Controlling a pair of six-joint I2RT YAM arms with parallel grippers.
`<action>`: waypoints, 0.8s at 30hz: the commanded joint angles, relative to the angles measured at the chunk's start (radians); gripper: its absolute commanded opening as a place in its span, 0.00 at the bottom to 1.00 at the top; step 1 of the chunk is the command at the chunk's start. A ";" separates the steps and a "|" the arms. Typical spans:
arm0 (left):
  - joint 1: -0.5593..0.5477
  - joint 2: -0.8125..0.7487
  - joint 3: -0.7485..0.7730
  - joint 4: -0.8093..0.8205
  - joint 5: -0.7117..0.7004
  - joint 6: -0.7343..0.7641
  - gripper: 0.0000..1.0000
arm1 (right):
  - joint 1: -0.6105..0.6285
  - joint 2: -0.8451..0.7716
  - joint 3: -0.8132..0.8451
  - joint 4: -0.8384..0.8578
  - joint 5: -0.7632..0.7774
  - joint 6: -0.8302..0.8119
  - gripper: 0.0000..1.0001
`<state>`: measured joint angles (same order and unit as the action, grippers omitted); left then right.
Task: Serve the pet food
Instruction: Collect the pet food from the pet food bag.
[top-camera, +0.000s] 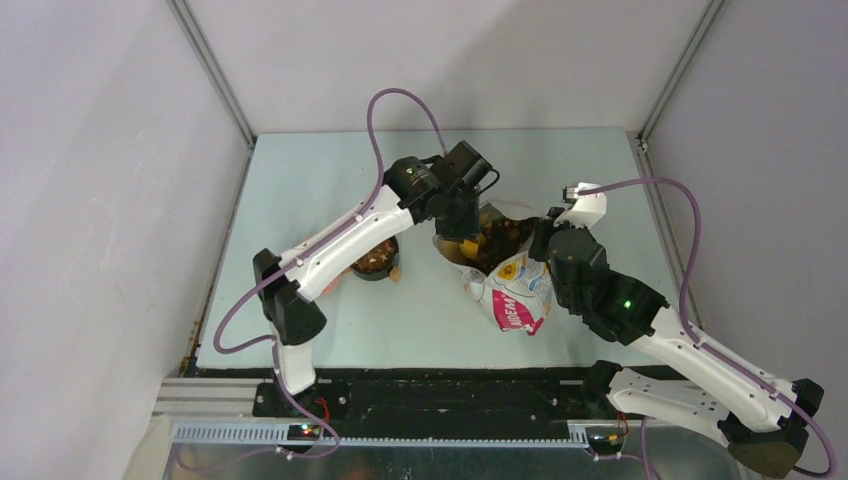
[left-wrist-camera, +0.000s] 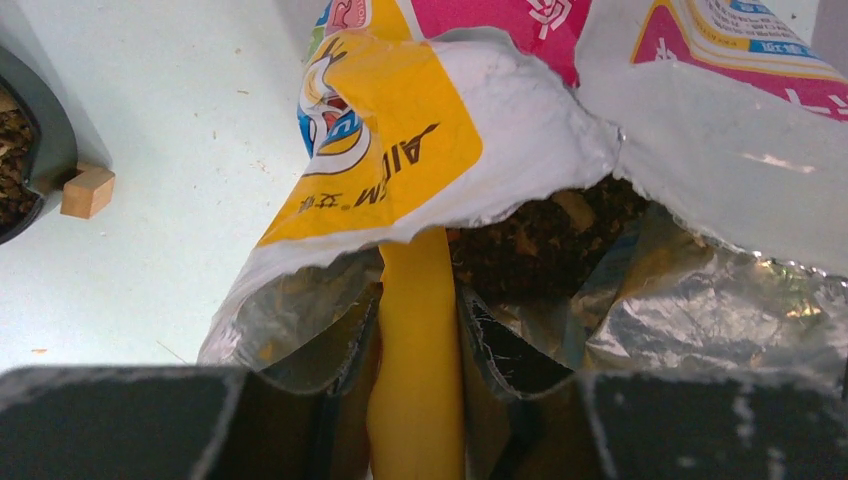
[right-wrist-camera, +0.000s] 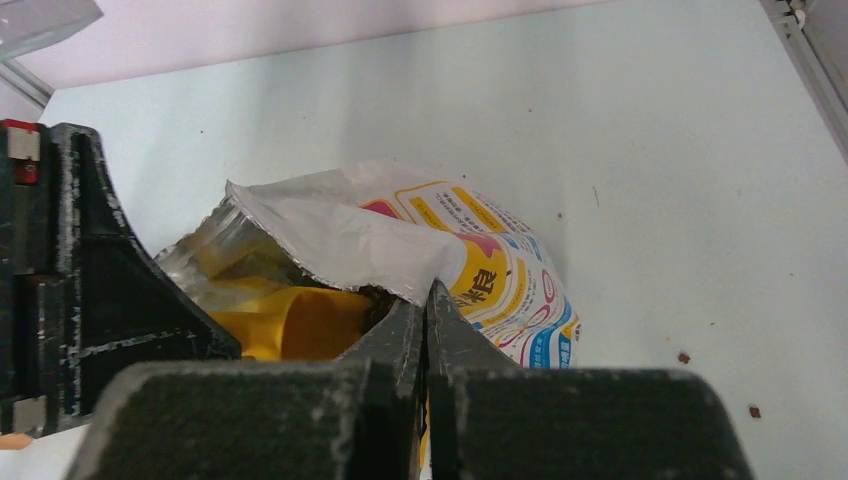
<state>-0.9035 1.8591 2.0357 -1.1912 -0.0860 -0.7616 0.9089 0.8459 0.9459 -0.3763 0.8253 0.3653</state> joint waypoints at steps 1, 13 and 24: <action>0.008 0.058 0.016 -0.025 -0.064 0.011 0.00 | 0.008 -0.026 0.027 0.097 0.040 0.001 0.00; 0.012 -0.060 -0.308 0.459 0.219 0.048 0.00 | 0.008 -0.032 0.027 0.093 0.029 0.004 0.00; 0.070 -0.243 -0.713 1.014 0.510 -0.159 0.00 | 0.006 -0.038 0.027 0.087 0.026 0.012 0.00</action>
<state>-0.8467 1.6562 1.4483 -0.5579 0.1360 -0.7609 0.9089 0.8467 0.9459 -0.3763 0.8181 0.3660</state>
